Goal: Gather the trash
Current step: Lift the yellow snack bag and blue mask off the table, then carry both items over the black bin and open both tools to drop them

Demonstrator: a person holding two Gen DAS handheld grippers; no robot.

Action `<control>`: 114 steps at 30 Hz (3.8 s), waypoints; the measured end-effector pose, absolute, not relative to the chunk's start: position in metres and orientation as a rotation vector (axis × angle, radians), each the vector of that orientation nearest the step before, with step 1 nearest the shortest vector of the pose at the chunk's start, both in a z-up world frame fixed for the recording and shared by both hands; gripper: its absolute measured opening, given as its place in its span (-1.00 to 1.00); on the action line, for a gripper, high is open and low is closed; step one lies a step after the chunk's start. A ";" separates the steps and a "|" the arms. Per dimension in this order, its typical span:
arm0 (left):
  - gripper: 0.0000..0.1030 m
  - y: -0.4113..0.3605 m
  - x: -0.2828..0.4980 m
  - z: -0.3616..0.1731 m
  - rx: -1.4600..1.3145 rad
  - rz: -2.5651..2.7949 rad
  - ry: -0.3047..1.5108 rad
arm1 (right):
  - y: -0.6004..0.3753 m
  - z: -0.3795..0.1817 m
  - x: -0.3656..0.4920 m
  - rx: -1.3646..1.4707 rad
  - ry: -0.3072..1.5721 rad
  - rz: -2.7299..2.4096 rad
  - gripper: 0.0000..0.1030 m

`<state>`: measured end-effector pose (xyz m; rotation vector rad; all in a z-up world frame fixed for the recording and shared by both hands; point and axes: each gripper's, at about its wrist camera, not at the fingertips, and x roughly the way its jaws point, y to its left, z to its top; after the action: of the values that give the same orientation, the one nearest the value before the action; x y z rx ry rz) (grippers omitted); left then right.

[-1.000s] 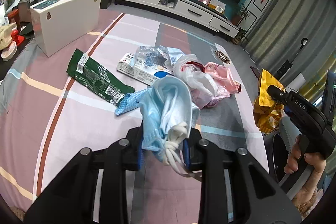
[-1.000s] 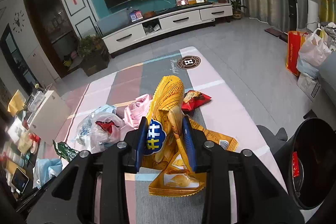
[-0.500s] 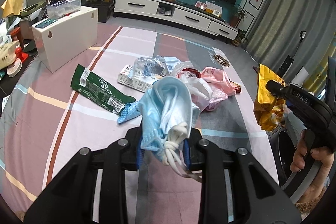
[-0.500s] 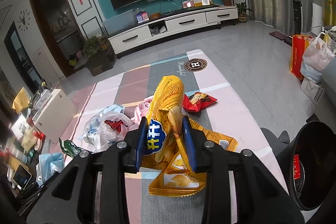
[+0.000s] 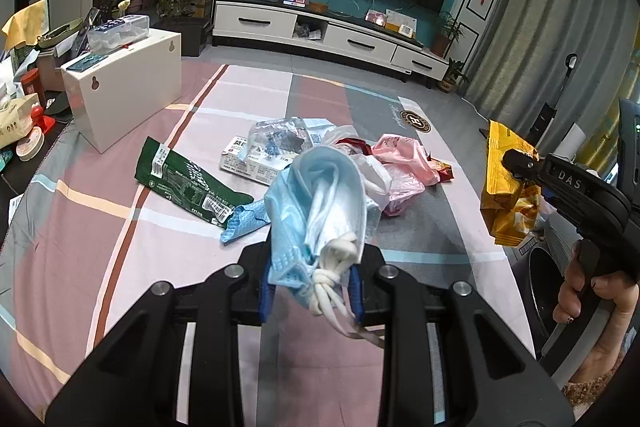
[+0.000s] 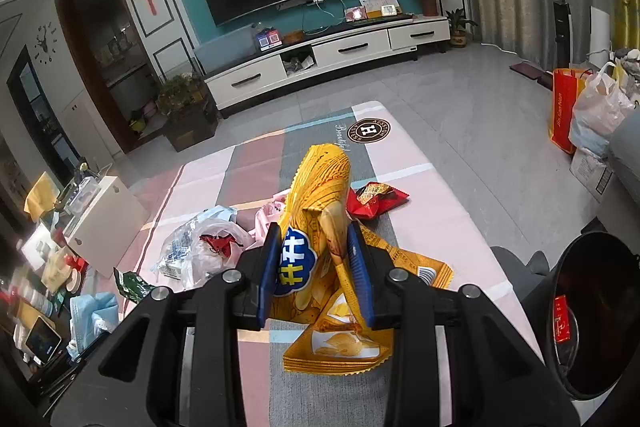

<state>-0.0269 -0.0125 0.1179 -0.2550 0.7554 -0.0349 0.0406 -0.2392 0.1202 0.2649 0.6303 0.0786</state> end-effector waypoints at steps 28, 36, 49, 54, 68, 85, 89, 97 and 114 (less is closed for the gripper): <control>-0.44 -0.034 -0.039 0.130 -0.193 -0.066 0.698 | -0.249 0.130 0.025 0.294 0.592 0.094 -0.33; -0.44 -0.061 -0.044 0.149 -0.169 -0.090 0.653 | -0.261 0.138 0.009 0.317 0.549 0.081 -0.33; -0.44 -0.136 -0.044 0.161 -0.159 -0.197 0.648 | -0.314 0.156 -0.022 0.409 0.447 -0.018 -0.33; -0.43 -0.168 -0.043 0.167 -0.153 -0.266 0.643 | -0.346 0.163 -0.044 0.447 0.385 -0.104 -0.33; -0.43 -0.283 -0.030 0.164 -0.087 -0.507 0.702 | -0.432 0.155 -0.099 0.542 0.307 -0.367 -0.31; -0.43 -0.392 -0.024 0.107 -0.012 -0.728 0.921 | -0.519 0.088 -0.119 0.746 0.472 -0.620 -0.31; -0.43 -0.409 -0.014 0.081 -0.020 -0.779 1.029 | -0.526 0.075 -0.121 0.774 0.515 -0.642 -0.31; -0.41 -0.429 -0.004 0.048 -0.037 -0.806 1.142 | -0.537 0.056 -0.116 0.817 0.592 -0.669 -0.31; 0.89 -0.393 -0.010 0.081 -0.020 -0.710 1.007 | -0.521 0.081 -0.116 0.745 0.554 -0.665 0.64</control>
<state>-0.0102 -0.3935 0.0810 -0.0203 1.0067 -0.7097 -0.1158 -0.5212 0.0811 0.7454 0.5540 -0.6654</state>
